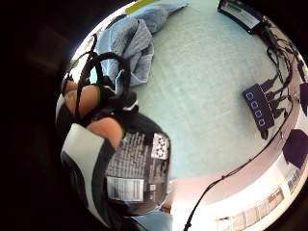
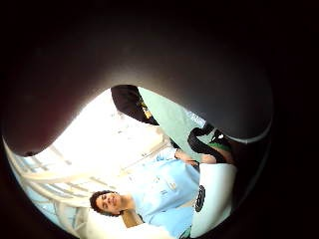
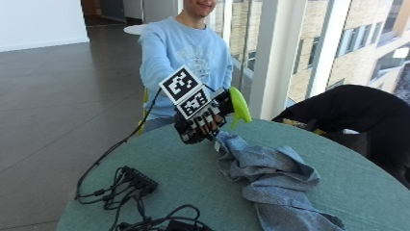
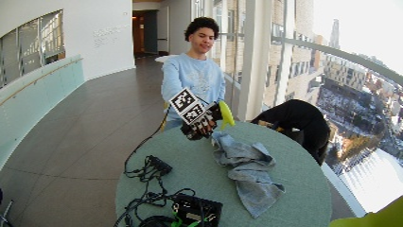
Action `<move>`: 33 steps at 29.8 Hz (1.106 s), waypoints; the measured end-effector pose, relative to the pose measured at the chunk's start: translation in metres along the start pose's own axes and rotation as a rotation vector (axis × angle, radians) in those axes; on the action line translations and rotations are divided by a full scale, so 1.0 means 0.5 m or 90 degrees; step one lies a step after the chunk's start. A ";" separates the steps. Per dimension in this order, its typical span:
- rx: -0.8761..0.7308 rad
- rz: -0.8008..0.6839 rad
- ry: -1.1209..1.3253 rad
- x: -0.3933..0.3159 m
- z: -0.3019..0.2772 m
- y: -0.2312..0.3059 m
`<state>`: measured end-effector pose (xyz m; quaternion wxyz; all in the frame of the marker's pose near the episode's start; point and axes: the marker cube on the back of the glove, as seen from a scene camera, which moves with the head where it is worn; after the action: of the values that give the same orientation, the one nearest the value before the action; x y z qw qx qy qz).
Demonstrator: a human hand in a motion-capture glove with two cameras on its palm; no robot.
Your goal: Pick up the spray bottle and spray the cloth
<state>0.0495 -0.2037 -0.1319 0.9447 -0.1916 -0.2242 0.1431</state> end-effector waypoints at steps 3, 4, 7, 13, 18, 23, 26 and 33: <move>-0.006 0.004 0.006 -0.002 0.006 -0.006; -0.007 0.005 0.007 -0.002 0.007 -0.007; -0.009 0.006 0.009 -0.004 0.011 -0.010; -0.015 0.009 0.012 -0.008 0.012 -0.008; -0.013 0.013 0.020 -0.005 0.011 -0.006; -0.008 0.012 0.021 -0.002 0.009 -0.003; -0.007 0.013 0.022 -0.002 0.008 -0.003; -0.007 0.012 0.029 -0.006 0.006 -0.002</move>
<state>0.0456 -0.2048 -0.1300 0.9471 -0.2023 -0.2017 0.1462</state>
